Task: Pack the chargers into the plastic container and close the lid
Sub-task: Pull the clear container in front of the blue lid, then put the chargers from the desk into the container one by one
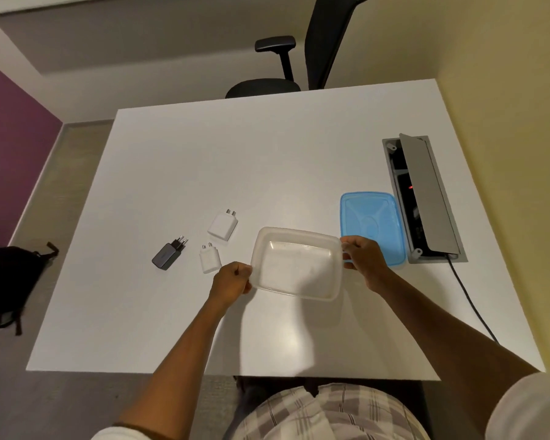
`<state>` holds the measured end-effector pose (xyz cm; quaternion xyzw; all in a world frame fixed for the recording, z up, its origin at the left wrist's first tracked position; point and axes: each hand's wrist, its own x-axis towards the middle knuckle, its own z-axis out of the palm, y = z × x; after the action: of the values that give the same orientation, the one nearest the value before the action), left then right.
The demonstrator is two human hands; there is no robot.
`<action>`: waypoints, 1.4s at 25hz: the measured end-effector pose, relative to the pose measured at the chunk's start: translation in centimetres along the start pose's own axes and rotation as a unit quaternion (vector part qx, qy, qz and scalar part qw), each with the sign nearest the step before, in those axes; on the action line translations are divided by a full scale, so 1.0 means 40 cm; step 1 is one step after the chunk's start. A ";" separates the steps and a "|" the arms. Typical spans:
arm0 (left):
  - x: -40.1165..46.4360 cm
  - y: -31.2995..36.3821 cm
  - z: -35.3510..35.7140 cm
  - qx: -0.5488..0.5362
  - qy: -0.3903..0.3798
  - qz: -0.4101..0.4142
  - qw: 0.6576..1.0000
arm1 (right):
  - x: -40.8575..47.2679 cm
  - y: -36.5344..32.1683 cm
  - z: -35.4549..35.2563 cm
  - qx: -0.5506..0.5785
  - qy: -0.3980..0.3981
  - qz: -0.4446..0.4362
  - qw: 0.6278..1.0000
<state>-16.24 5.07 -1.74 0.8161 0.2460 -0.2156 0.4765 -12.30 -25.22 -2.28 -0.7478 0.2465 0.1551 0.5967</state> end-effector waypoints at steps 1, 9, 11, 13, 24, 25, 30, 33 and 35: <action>-0.007 -0.007 0.004 -0.001 0.002 -0.005 1.000 | -0.002 -0.001 0.001 -0.002 -0.001 -0.002 1.000; -0.033 -0.020 0.011 -0.019 0.004 -0.020 1.000 | -0.024 -0.008 -0.001 -0.026 -0.003 -0.006 1.000; -0.035 -0.024 0.008 -0.018 0.003 -0.020 1.000 | -0.034 -0.006 -0.004 -0.038 0.008 -0.007 0.999; -0.037 -0.030 0.000 -0.016 0.003 -0.022 1.000 | -0.042 0.000 -0.010 -0.050 0.030 -0.011 0.998; -0.052 -0.107 -0.144 -0.036 0.034 -0.037 0.998 | -0.070 -0.068 0.012 -0.039 0.110 -0.052 0.992; -0.055 -0.118 -0.163 -0.039 0.036 -0.038 0.998 | -0.072 -0.081 0.025 -0.042 0.110 -0.061 0.991; -0.052 -0.180 -0.268 -0.039 0.045 -0.039 0.997 | -0.096 -0.160 0.137 -0.036 0.102 -0.097 0.989; -0.032 -0.217 -0.325 -0.036 0.045 -0.040 0.998 | -0.126 -0.195 0.234 -0.033 0.087 -0.110 0.990; -0.015 -0.244 -0.354 -0.031 0.041 -0.038 0.998 | -0.153 -0.211 0.304 -0.033 0.071 -0.125 0.989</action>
<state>-20.97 21.63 -1.55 0.7993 0.3025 -0.1917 0.4826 -11.94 -10.92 4.89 -0.8011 0.1874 0.0337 0.5675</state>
